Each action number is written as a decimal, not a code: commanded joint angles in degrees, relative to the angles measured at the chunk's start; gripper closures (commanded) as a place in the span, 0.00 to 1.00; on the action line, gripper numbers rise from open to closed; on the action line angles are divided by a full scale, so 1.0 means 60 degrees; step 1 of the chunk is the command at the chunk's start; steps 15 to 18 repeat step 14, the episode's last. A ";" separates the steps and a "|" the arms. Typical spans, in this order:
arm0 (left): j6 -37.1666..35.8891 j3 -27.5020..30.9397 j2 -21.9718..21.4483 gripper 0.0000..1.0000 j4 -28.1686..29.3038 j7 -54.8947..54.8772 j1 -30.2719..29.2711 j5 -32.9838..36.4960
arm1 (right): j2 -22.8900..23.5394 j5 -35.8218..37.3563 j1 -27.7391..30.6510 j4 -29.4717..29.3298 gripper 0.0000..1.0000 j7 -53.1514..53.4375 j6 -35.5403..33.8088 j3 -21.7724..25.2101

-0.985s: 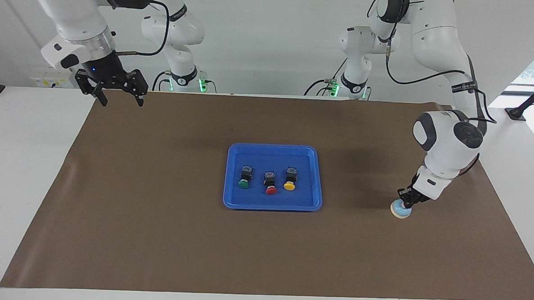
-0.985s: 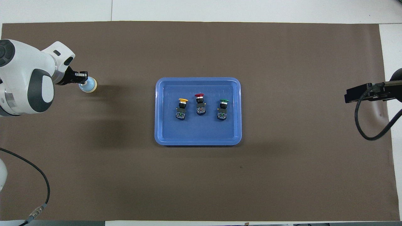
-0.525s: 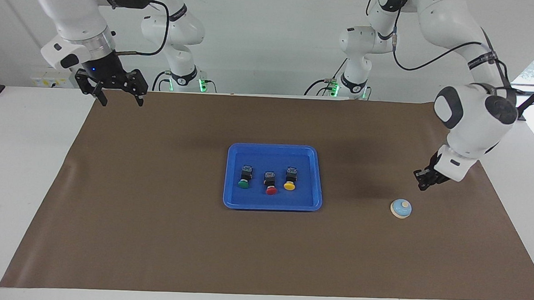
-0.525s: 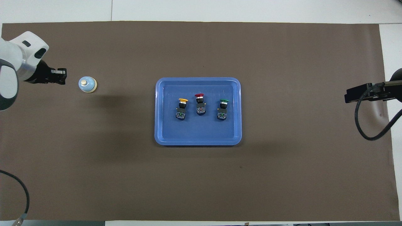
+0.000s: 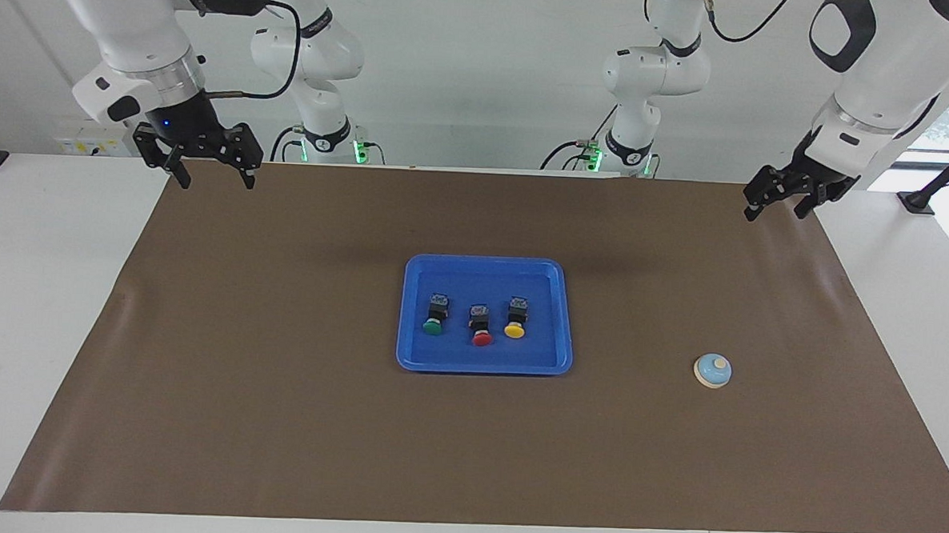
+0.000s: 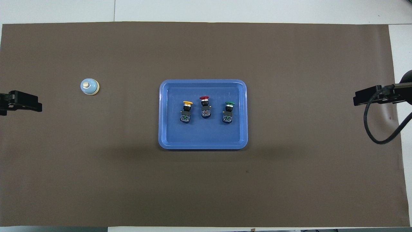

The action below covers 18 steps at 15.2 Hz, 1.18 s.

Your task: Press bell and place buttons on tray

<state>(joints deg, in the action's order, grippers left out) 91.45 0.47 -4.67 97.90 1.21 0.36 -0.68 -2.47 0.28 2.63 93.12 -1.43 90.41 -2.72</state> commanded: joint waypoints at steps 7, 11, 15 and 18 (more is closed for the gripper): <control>-0.0315 -0.0019 -0.0100 0.00 0.0178 -0.0039 0.0072 -0.0210 | -0.0218 -0.0017 0.0133 0.0241 0.00 -0.0128 0.0004 -0.0103; -0.0359 -0.0019 -0.0115 0.00 0.0178 -0.0054 0.0057 -0.0195 | -0.0232 -0.0003 0.0133 0.0241 0.00 -0.0128 0.0004 -0.0103; -0.0286 -0.0034 -0.0115 0.00 0.0192 -0.0054 0.0072 -0.0209 | -0.0218 -0.0003 0.0133 0.0241 0.00 -0.0128 0.0004 -0.0089; -0.0286 -0.0034 -0.0115 0.00 0.0192 -0.0054 0.0072 -0.0209 | -0.0218 -0.0003 0.0133 0.0241 0.00 -0.0128 0.0004 -0.0089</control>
